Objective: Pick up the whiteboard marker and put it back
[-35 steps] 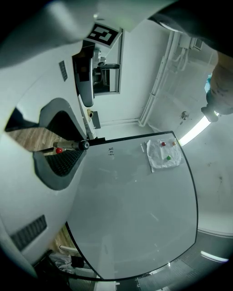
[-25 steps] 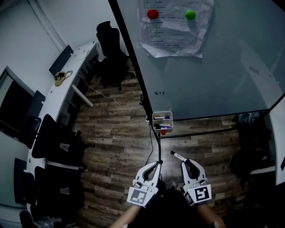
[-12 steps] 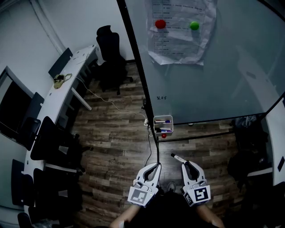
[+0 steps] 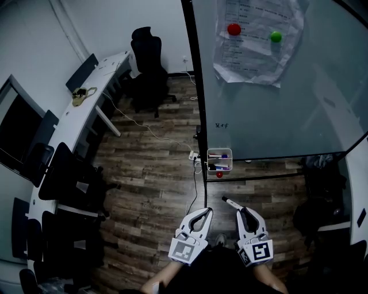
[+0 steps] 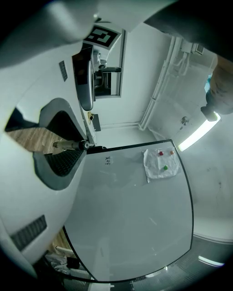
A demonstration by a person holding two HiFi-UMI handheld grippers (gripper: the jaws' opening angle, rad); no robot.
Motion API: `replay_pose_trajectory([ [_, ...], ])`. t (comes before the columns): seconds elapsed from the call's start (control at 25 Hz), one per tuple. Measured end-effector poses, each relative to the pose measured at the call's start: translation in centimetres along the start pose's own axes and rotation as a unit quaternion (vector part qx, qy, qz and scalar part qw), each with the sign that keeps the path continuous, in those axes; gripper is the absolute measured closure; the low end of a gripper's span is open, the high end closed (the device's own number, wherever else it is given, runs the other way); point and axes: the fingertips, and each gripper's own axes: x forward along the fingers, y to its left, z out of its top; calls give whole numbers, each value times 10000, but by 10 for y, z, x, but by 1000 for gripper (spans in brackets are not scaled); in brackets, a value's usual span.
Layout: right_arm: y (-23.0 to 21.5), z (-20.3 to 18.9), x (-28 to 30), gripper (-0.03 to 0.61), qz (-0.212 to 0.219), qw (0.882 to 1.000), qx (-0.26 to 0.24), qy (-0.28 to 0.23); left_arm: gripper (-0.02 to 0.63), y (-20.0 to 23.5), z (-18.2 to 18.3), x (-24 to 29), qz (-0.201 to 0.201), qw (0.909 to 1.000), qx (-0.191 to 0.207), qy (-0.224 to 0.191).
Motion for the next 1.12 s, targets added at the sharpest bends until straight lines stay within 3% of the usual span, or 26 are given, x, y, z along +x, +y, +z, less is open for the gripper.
replay_pose_trajectory([
  [0.64,10,1,17,500,-58,10000,-41,14,606,26,5,-7,121,9997,-188,-129],
  [1.12,18,-1,34,500,-352,9990,-257,96,606,54,-5,-7,-35,9994,-311,-138],
])
